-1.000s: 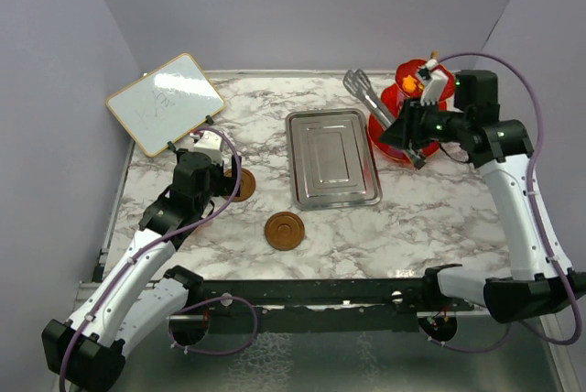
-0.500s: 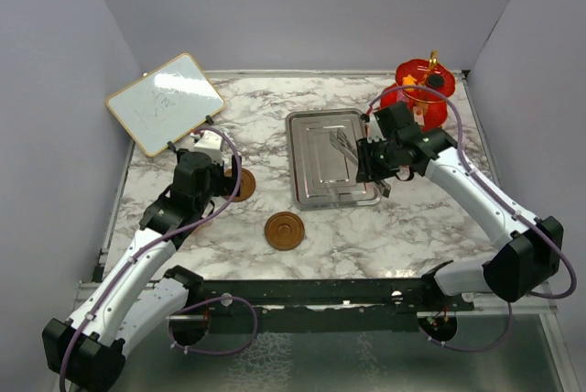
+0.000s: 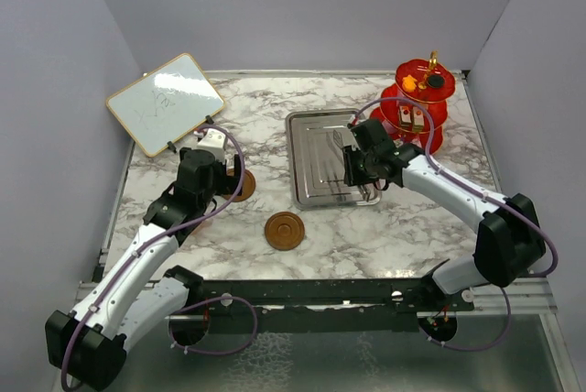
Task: Serve the afternoon tea
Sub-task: Place the clamp on the tray.
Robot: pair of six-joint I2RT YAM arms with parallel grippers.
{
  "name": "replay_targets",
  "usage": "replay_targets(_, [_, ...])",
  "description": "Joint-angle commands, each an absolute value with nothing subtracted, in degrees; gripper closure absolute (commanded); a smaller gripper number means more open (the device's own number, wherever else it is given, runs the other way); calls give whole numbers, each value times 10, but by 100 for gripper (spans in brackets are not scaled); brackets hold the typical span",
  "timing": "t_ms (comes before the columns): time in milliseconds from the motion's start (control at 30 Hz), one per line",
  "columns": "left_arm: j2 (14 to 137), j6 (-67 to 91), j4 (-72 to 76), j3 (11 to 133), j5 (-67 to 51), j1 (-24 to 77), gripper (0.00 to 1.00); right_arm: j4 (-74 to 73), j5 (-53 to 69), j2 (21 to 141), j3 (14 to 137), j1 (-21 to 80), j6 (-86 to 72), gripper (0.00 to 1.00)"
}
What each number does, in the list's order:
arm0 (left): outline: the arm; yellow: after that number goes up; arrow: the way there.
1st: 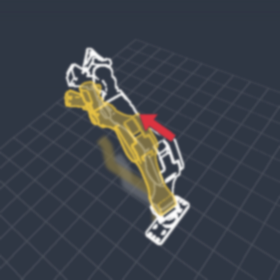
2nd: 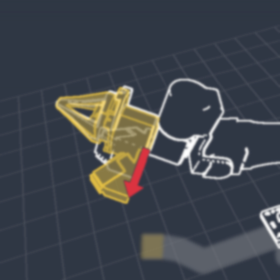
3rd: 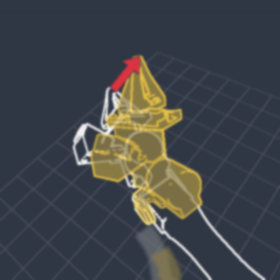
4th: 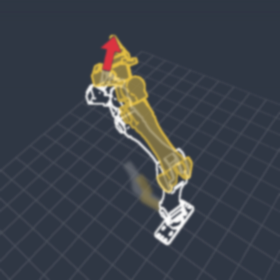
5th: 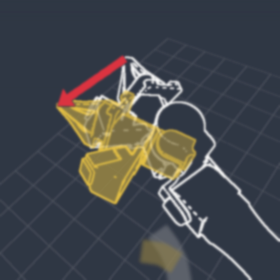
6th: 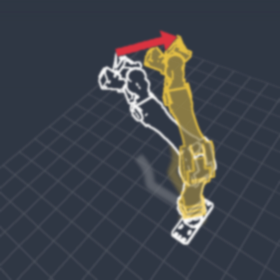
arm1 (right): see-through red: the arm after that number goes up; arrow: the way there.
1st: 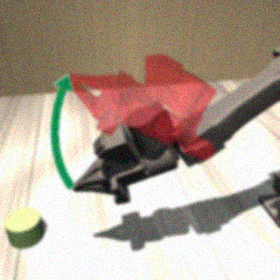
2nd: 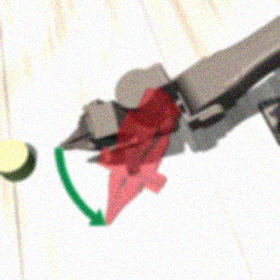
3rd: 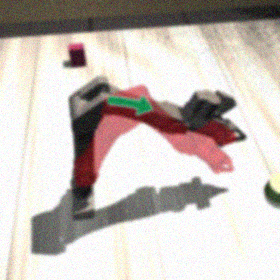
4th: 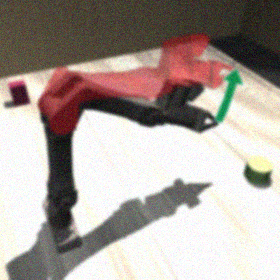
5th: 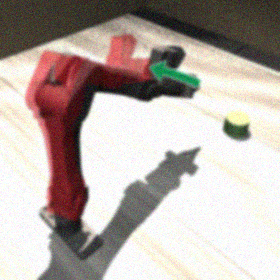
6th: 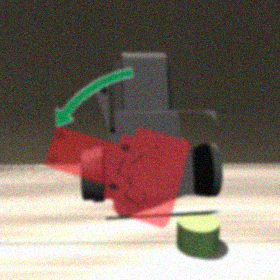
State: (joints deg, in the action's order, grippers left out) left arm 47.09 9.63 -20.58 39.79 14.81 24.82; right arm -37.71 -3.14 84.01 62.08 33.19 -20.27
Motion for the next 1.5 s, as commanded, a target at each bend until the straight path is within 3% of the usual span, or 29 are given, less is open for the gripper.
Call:
replay_targets(0, [481,89,-187,403,135,245,1,-256,-61,845,592,335,-230,68])
replay_targets(533, [482,83,-182,403,134,246,1,-193,-56,945,566,344,-220,66])
replay_targets(867, [468,86,-187,402,139,246,1,-189,-78,1005,581,353,-245,61])
replay_targets(1067, [465,88,-190,402,141,246,1,-200,-96,1018,588,361,-257,51])
replay_targets(1467, [464,89,-194,404,137,246,1,-238,-113,987,606,363,-252,46])
